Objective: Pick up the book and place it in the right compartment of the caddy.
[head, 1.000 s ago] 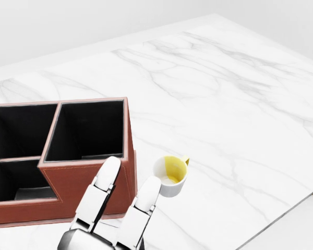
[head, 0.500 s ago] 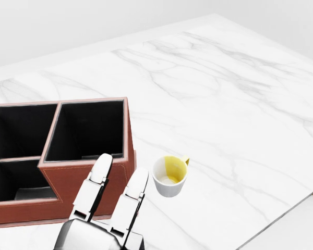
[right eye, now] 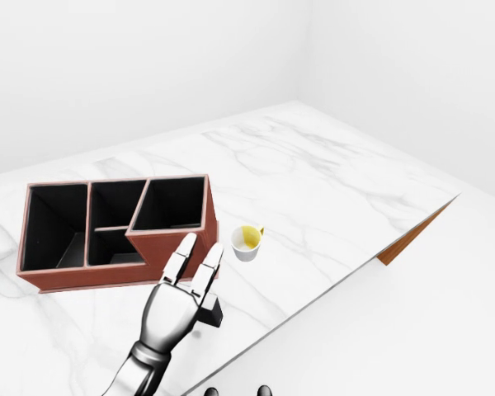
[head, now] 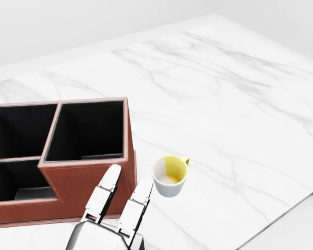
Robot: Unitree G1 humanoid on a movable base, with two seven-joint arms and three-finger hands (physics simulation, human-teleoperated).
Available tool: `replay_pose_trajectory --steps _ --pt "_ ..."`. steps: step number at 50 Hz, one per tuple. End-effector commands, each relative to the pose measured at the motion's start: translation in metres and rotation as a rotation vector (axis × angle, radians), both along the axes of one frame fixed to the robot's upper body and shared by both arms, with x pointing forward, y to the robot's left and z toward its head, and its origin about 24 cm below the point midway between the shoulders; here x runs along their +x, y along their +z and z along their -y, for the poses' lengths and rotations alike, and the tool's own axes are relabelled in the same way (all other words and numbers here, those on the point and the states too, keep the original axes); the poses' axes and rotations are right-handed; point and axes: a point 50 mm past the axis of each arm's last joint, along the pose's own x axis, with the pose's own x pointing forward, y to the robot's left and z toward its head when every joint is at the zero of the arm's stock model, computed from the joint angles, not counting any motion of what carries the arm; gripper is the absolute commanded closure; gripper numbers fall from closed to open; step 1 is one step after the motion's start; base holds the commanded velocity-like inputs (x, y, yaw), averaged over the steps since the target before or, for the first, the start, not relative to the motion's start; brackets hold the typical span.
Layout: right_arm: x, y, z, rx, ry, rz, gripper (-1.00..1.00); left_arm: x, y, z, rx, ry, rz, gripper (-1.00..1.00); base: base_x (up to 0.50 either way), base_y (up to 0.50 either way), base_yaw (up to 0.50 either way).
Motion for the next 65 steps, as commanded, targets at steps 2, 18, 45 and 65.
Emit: replay_pose_trajectory --steps 2,18,45,65 --pt "0.000 0.000 0.000 -0.001 0.001 -0.003 -1.00 0.003 -0.008 0.000 0.010 0.002 -0.046 -1.00 0.00 0.00 0.00" --pt "0.001 -0.001 0.000 0.000 0.003 -0.006 -1.00 0.009 -0.021 0.001 0.022 0.007 -0.106 -1.00 0.00 0.00 0.00" --pt "0.000 -0.001 0.000 0.001 0.004 -0.004 -1.00 0.012 -0.043 0.001 0.064 0.010 -0.218 -1.00 0.00 0.00 0.00" --pt "0.001 0.000 0.000 -0.001 0.005 -0.002 -1.00 0.016 -0.055 0.001 0.096 0.013 -0.258 -0.47 0.00 0.00 0.00"
